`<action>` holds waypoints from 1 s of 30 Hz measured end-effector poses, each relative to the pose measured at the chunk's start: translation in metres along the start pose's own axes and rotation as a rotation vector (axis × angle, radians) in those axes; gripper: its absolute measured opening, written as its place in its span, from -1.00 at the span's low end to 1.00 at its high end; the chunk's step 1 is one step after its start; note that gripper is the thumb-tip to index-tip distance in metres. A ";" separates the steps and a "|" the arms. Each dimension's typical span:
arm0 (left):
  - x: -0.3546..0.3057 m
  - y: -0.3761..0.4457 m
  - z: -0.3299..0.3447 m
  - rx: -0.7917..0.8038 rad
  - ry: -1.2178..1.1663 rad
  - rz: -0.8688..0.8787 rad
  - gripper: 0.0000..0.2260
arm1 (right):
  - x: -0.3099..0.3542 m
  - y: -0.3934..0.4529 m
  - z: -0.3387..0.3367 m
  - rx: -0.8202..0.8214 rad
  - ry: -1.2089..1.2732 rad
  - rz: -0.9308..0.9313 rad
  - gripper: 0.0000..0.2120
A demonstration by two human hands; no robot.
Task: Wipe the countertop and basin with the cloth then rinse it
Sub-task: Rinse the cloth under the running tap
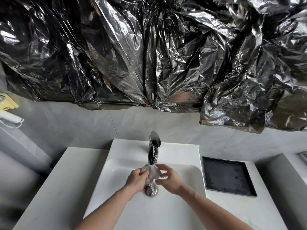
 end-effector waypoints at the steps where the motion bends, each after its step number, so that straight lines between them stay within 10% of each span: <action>1: -0.002 -0.001 0.004 0.007 -0.014 -0.010 -0.60 | -0.004 0.000 0.001 0.021 0.013 0.007 -0.39; 6: -0.015 -0.007 0.013 0.027 -0.049 -0.020 -0.53 | -0.010 0.004 0.014 0.070 0.022 0.028 -0.38; 14: -0.019 -0.004 -0.013 -0.116 0.111 0.035 -0.54 | 0.008 0.010 0.018 -0.021 0.197 0.092 -0.96; 23: -0.019 -0.006 0.008 0.129 -0.038 0.222 -0.83 | 0.017 0.013 0.025 -0.004 0.282 0.096 -0.83; 30: -0.025 -0.006 -0.012 -0.059 0.037 0.221 -0.90 | 0.007 0.008 0.016 -0.072 0.175 0.107 -0.77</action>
Point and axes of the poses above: each hand's wrist, its own y-axis towards the middle knuckle, its own z-axis out of the palm, x = y × z, the point moved 10 cm from there along y, towards the middle knuckle, and after that the axes turned 9 degrees about -z, right-handed, at the moved point
